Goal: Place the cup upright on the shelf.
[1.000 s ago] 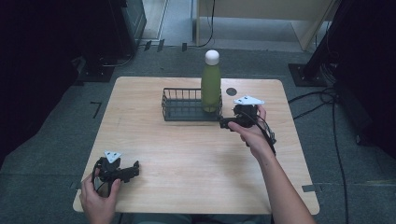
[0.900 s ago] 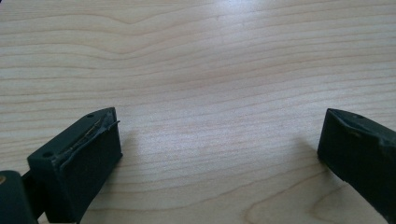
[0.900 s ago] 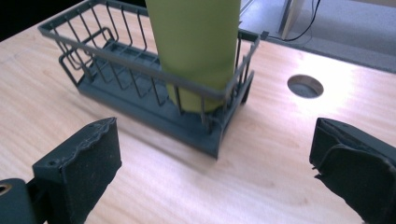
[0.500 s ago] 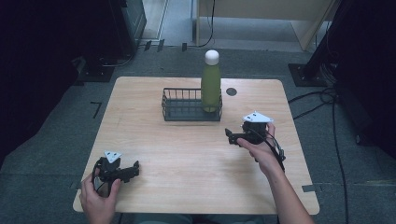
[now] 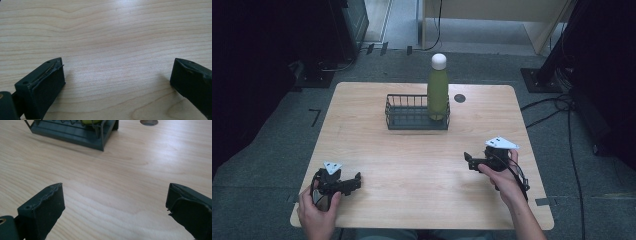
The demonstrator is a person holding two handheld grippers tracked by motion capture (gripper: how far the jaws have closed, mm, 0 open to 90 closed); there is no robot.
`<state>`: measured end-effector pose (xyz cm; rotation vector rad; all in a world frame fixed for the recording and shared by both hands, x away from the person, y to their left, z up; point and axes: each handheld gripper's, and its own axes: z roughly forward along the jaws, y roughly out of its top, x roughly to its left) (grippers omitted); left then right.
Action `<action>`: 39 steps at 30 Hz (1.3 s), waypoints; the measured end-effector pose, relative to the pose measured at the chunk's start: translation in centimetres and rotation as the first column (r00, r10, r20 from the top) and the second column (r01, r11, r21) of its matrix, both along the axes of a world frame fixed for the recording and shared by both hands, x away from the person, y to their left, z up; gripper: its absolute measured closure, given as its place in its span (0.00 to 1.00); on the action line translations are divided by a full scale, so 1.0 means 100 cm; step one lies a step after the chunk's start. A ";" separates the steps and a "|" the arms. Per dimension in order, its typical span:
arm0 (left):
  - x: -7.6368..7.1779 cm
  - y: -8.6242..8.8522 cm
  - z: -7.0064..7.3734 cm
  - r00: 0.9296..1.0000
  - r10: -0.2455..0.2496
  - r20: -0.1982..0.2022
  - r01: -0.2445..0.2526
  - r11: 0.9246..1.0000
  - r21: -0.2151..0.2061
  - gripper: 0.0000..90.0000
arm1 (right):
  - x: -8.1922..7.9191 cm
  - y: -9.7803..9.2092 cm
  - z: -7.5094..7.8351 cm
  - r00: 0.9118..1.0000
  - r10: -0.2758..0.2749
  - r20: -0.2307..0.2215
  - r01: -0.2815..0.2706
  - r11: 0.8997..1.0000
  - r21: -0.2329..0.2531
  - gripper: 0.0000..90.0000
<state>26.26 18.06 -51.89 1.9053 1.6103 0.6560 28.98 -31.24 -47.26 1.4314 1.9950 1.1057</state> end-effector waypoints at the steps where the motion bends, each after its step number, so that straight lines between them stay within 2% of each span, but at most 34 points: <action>1: 0.000 0.000 0.000 1.000 0.000 0.000 0.000 1.000 0.000 0.00 | -0.003 -0.003 -0.002 1.000 -0.005 -0.004 0.005 1.000 0.001 0.02; 9: 0.000 0.000 0.000 1.000 0.000 0.000 0.000 1.000 0.000 0.00 | -0.028 -0.029 -0.019 0.998 -0.053 -0.034 0.053 0.999 0.006 0.02; 18: 0.000 0.000 0.000 1.000 0.000 0.000 0.000 1.000 0.000 0.00 | -0.046 -0.052 -0.030 0.994 -0.099 -0.046 0.100 0.995 0.010 0.02; 19: 0.000 0.000 0.000 1.000 0.000 0.000 0.000 1.000 0.000 0.00 | -0.051 -0.059 -0.034 0.992 -0.114 -0.050 0.115 0.993 0.012 0.02; 24: 0.000 0.000 0.000 1.000 0.001 0.002 -0.001 1.000 -0.001 0.00 | -0.060 -0.069 -0.038 0.988 -0.139 -0.060 0.141 0.990 0.014 0.02; 39: 0.000 0.000 0.000 1.000 0.001 0.001 -0.001 1.000 -0.001 0.00 | -0.087 -0.108 -0.052 0.969 -0.234 -0.077 0.232 0.972 -0.035 0.02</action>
